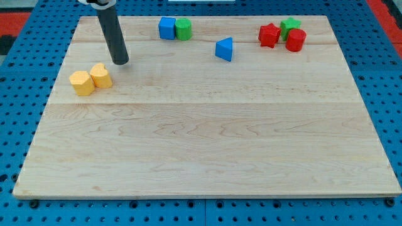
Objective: Push the blue cube to the left of the blue triangle
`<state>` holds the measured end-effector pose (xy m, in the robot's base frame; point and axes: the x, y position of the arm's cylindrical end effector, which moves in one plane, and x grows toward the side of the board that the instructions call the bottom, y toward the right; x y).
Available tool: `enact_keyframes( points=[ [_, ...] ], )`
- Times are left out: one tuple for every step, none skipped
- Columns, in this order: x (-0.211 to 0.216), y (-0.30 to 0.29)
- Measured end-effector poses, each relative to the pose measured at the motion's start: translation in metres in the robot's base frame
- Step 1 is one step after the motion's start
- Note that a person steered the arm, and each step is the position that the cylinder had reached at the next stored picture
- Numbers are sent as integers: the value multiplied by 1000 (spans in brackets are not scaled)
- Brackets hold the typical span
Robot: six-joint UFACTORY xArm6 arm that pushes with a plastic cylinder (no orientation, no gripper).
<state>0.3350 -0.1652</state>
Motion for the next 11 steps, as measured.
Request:
enact_keyframes(
  points=[
    [-6, 0],
    [-37, -1],
    [-73, 0],
    [-101, 10],
    [-112, 35],
    [-110, 49],
    [-59, 90],
    [-16, 109],
    [-15, 113],
    [-24, 112],
    [-74, 89]
  ],
)
